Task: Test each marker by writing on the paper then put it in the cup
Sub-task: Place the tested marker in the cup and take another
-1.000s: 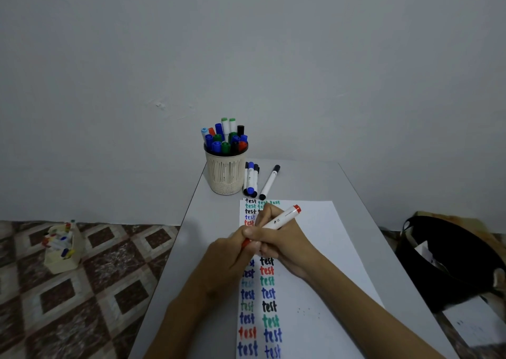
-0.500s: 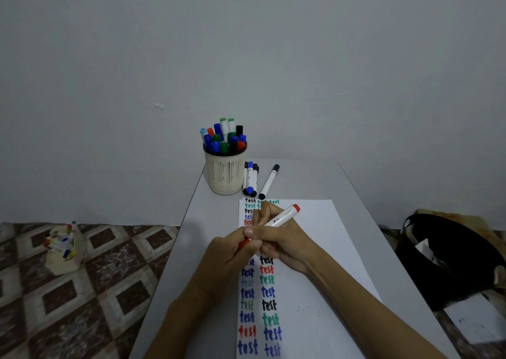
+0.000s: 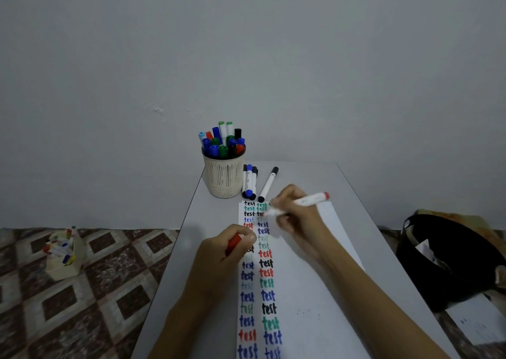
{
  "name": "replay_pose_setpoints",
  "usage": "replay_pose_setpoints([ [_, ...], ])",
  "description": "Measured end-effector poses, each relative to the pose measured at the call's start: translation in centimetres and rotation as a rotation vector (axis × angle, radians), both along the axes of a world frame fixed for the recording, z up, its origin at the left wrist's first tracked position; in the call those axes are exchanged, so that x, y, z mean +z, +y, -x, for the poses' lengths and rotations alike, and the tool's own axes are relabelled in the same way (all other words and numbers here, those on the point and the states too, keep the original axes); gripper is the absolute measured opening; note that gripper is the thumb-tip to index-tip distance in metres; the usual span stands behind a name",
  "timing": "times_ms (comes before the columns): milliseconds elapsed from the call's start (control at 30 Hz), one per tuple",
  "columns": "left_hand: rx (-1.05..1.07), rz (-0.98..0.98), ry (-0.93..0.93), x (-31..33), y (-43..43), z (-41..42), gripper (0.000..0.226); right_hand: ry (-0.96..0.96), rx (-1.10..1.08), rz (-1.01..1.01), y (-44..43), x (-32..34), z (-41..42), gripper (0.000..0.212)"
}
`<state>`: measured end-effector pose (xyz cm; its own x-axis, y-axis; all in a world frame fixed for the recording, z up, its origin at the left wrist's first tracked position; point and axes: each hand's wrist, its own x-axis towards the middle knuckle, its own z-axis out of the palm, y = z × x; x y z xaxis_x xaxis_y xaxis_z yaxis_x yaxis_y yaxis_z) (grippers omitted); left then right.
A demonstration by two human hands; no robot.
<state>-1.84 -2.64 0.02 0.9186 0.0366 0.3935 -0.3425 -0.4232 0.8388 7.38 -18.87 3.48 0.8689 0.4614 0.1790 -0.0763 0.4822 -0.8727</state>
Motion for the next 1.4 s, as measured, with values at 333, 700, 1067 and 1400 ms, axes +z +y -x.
replay_pose_setpoints([
  [333, 0.165, -0.609, -0.039, -1.8, 0.3, -1.6, 0.061, -0.075, -0.426, 0.430, -0.8, 0.8, -6.1, 0.027],
  [700, 0.120, -0.563, 0.033, -1.8, 0.4, -1.7, 0.070, -0.058, -0.408, 0.467, 2.1, -1.1, -7.3, 0.035],
  [1067, 0.130, -0.520, 0.040, -1.8, 0.4, -1.6, 0.063, -0.159, -0.399, 0.548, 2.2, -1.4, -7.6, 0.035],
  [1400, 0.121, -0.519, 0.030, -1.6, 0.4, -1.6, 0.063, -0.238, -0.420, 0.560, 2.3, -1.7, -7.8, 0.034],
])
